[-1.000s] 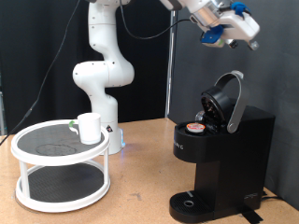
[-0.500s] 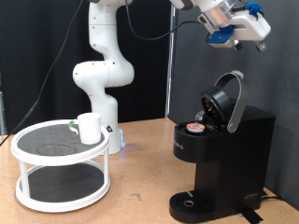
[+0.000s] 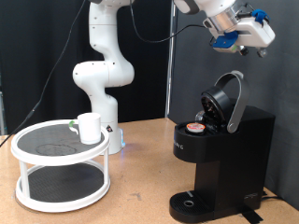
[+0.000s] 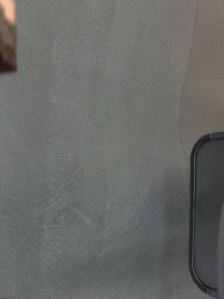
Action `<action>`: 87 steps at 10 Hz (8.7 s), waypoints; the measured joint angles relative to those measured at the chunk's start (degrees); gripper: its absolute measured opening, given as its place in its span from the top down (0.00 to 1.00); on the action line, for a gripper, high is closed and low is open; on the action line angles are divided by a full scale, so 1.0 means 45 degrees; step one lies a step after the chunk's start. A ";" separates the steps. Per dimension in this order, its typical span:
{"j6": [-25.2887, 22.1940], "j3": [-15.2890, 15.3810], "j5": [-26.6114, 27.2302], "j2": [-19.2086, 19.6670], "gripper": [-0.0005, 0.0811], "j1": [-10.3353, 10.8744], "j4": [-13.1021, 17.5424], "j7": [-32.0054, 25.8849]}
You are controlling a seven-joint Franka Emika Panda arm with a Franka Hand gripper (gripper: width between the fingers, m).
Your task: Make a cup of coffee with the keurig machine
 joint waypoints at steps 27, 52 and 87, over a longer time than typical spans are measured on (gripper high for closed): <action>0.0017 -0.0561 -0.0892 -0.0781 0.99 -0.0594 -0.1790 -0.0320; 0.1998 -0.1226 -0.3662 -0.1126 0.99 -0.2392 -0.5274 -0.0978; -0.2713 -0.5264 -0.1590 -0.6050 0.99 -0.4353 -0.9228 -0.7507</action>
